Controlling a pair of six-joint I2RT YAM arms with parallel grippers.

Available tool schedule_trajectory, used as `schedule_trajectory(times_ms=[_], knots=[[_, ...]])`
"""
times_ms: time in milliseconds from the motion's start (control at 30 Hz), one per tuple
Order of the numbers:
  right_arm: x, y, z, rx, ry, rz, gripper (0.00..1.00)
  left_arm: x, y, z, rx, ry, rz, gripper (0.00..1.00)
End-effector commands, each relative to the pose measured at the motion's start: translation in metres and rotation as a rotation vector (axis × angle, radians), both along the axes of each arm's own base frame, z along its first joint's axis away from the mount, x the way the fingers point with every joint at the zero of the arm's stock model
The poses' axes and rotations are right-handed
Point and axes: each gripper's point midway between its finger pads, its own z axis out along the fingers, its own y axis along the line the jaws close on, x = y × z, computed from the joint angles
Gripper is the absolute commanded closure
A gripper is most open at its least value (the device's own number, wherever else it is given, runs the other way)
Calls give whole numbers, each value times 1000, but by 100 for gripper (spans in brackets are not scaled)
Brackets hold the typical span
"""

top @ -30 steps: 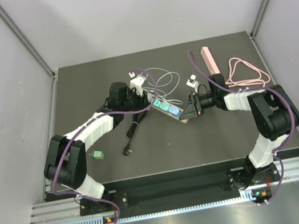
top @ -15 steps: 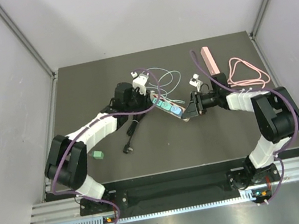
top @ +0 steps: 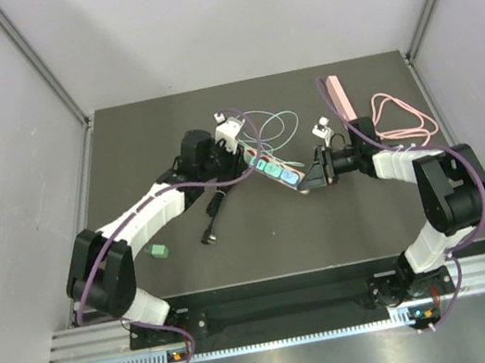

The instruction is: Pull the plug off the socket

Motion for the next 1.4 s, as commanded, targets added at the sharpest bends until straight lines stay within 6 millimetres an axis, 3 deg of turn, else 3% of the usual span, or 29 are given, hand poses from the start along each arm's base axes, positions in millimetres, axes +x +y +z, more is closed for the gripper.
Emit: schedule_trajectory(times_ms=[0, 167, 233, 267, 300, 367, 400, 600, 667, 800, 833, 900, 933, 967, 1033, 1067, 1100, 1233, 1267, 1300, 1367], knots=[[42, -14, 4, -52, -170, -118, 100, -43, -42, 101, -219, -258, -305, 100], [45, -17, 3, -65, -176, -137, 100, -28, -29, 104, -183, -288, -191, 100], [46, -19, 1, -78, -178, -147, 100, -22, -30, 95, -209, -164, -114, 100], [48, -21, -1, -87, -177, -159, 100, -19, -31, 100, -215, -112, -79, 100], [49, -23, -1, -94, -180, -165, 100, -17, -35, 84, -223, 0, -42, 100], [50, -25, -3, -113, -189, -178, 100, -17, -44, 87, -260, 89, -29, 100], [51, -26, -2, -120, -200, -180, 100, -18, -46, 72, -269, 192, 14, 100], [54, -31, 0, -149, -230, -203, 100, -22, -56, 67, -329, 349, 66, 100], [53, -31, -2, -148, -225, -201, 100, -24, -56, 68, -323, 343, 56, 100], [53, -30, -3, -129, -202, -199, 100, -23, -42, 81, -242, 90, 7, 100], [53, -30, -3, -123, -202, -198, 100, -28, -36, 67, -218, 70, 2, 100], [51, -29, -2, -104, -190, -190, 100, -24, -30, 83, -228, -74, -14, 100], [52, -29, -2, -99, -188, -191, 100, -25, -24, 72, -210, -87, -1, 100], [51, -28, -2, -94, -187, -187, 100, -24, -23, 80, -227, -130, -1, 100], [51, -27, -2, -88, -185, -186, 100, -26, -20, 72, -224, -136, 5, 100], [51, -27, -1, -82, -184, -183, 100, -26, -21, 83, -261, -175, 5, 100], [50, -27, -1, -79, -182, -184, 100, -29, -19, 75, -268, -169, 9, 100], [50, -26, 0, -73, -182, -180, 100, -26, -25, 81, -327, -109, 38, 100], [50, -26, 0, -74, -182, -180, 100, -28, -27, 59, -302, 12, 70, 100], [50, -27, 0, -75, -181, -182, 100, -22, -33, 72, -319, 32, 78, 100], [50, -26, -1, -75, -179, -181, 100, -19, -39, 57, -323, 164, 128, 100]])
